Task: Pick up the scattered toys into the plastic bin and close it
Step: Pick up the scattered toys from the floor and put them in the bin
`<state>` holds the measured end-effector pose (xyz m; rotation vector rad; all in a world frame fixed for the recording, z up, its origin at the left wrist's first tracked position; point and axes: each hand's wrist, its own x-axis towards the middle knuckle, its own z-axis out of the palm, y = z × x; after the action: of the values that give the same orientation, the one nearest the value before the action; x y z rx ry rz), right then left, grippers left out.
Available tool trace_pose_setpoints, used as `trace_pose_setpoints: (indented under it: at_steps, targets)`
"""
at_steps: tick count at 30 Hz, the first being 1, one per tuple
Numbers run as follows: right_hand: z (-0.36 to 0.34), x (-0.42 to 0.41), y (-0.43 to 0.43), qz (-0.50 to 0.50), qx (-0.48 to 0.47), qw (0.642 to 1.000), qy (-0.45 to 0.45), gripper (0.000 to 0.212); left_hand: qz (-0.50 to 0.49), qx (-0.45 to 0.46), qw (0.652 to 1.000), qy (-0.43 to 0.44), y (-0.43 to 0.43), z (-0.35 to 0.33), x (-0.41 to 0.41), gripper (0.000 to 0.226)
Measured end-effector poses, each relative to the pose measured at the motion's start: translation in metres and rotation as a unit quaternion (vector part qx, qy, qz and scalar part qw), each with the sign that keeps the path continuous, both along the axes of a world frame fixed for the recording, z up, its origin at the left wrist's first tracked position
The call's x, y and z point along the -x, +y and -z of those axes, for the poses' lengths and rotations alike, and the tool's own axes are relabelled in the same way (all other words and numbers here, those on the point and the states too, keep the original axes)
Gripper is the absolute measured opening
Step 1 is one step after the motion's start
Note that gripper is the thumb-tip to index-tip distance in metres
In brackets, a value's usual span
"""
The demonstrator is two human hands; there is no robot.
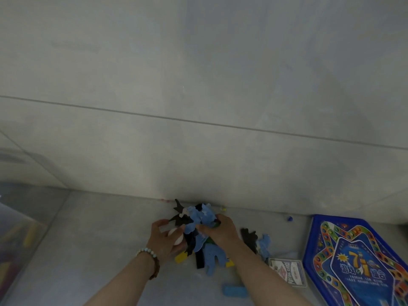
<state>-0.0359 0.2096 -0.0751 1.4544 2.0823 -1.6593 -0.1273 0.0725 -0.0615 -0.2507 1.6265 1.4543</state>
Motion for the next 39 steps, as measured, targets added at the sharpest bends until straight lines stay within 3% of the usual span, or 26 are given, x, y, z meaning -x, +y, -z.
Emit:
trace_pose_setpoints:
  at_steps: [4, 7, 9, 15, 17, 20, 22, 29, 34, 38, 39]
  targets:
    - [-0.016, -0.004, 0.003, 0.021, 0.036, 0.999, 0.01, 0.023, 0.006, -0.009, 1.0, 0.006, 0.001, 0.005, -0.001, 0.051]
    - [-0.023, -0.007, 0.005, 0.035, 0.066, 0.997, 0.001, 0.045, 0.007, -0.013, 1.0, 0.01, 0.001, 0.006, 0.0, 0.053]
    - [-0.026, -0.01, 0.006, 0.051, 0.08, 0.996, 0.003, 0.048, 0.01, -0.025, 1.0, 0.015, 0.003, 0.001, 0.0, 0.051]
    - [-0.075, -0.015, 0.005, 0.082, 0.13, 0.987, 0.053, 0.016, 0.035, -0.022, 0.995, 0.087, 0.007, -0.037, -0.001, 0.039]
    - [-0.101, -0.016, -0.001, 0.071, 0.122, 0.988, 0.056, 0.025, 0.064, -0.021, 0.992, 0.108, 0.0, -0.057, 0.002, 0.028]
    - [-0.149, -0.012, -0.011, 0.031, 0.073, 0.996, 0.044, 0.059, 0.055, -0.063, 0.993, 0.089, -0.014, -0.097, 0.004, 0.008]
    - [-0.185, -0.007, -0.021, 0.007, 0.054, 0.998, 0.044, 0.062, 0.032, -0.093, 0.993, 0.071, -0.027, -0.129, 0.005, 0.009]
    - [-0.304, 0.035, -0.115, -0.089, 0.049, 0.992, 0.079, 0.053, 0.021, -0.139, 0.982, 0.126, -0.137, -0.252, 0.037, 0.019]
    - [-0.343, 0.089, -0.234, -0.135, 0.112, 0.977, 0.119, 0.024, -0.005, -0.097, 0.977, 0.191, -0.268, -0.309, 0.072, 0.016]
    - [-0.344, 0.138, -0.329, -0.142, 0.156, 0.969, 0.132, 0.064, -0.075, -0.059, 0.976, 0.195, -0.361, -0.322, 0.101, 0.029]
    - [-0.343, 0.149, -0.35, -0.145, 0.169, 0.966, 0.134, 0.066, -0.095, -0.054, 0.976, 0.188, -0.38, -0.321, 0.107, 0.033]
